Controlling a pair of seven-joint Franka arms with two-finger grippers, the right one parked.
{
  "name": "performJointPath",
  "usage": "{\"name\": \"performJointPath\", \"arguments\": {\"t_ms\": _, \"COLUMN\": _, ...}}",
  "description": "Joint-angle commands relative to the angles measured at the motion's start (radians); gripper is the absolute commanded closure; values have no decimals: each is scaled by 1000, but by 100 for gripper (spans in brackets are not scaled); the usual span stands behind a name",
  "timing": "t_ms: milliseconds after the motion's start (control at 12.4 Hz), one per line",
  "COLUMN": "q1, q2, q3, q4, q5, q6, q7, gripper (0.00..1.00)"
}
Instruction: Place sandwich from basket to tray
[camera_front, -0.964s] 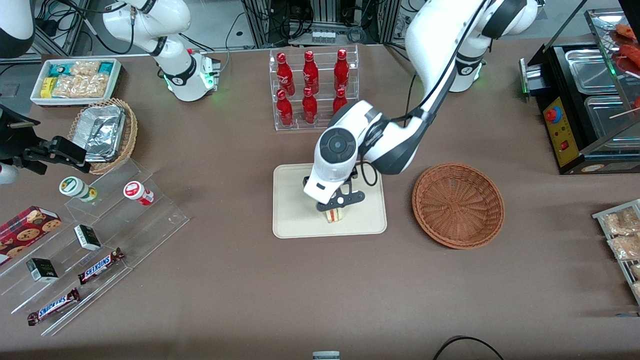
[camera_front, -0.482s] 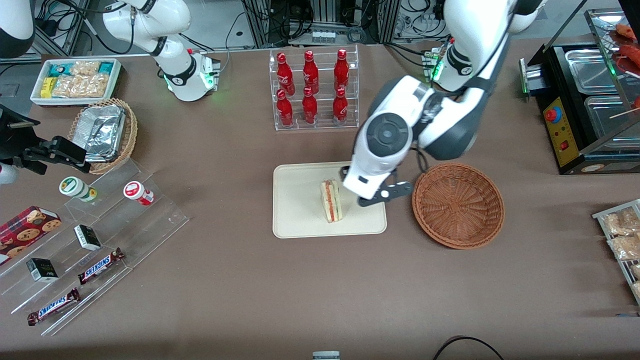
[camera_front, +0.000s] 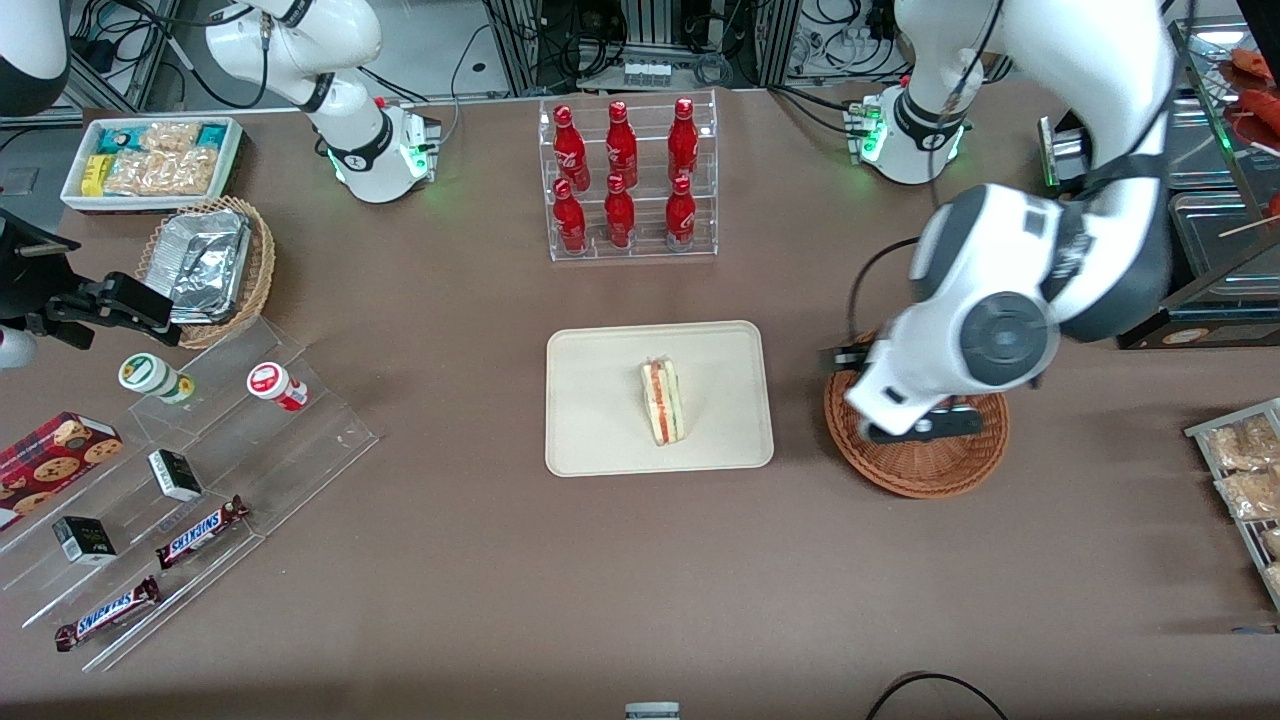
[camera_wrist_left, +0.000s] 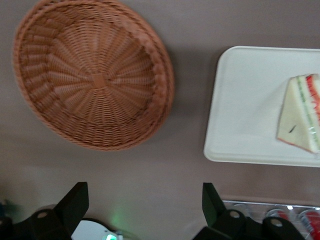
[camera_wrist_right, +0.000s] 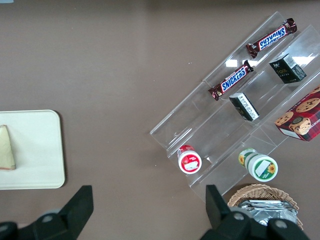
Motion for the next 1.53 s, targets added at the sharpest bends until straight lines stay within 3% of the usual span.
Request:
{"name": "performJointPath", "arguments": {"t_ms": 0, "q1": 83, "q2": -160, "q3": -12, "q4": -144, "q5": 18, "q6": -12, "q7": 126, "gripper": 0}}
{"name": "performJointPath", "arguments": {"t_ms": 241, "q1": 149, "q2": -212, "q3": -12, "q4": -160, "q5": 21, "q6": -54, "q7": 199, "gripper": 0}}
{"name": "performJointPath", "arguments": {"t_ms": 482, "q1": 163, "q2": -254, "q3": -12, "q4": -155, "q5": 70, "q6": -95, "q7": 200, "gripper": 0}}
{"name": "performJointPath", "arguments": {"t_ms": 723, "q1": 303, "q2": -303, "q3": -79, "q4": -158, "q5": 81, "q6": -101, "q7": 306, "gripper": 0}}
{"name": "performJointPath", "arguments": {"t_ms": 964, "q1": 368, "q2": -375, "q3": -93, "q4": -155, "q5": 81, "q6": -214, "q7": 348, "gripper": 0}}
{"name": "performJointPath", "arguments": {"t_ms": 1446, "q1": 379, "q2": -449, "q3": -5, "q4": -123, "q5": 87, "q6": -284, "q7": 392, "gripper": 0}}
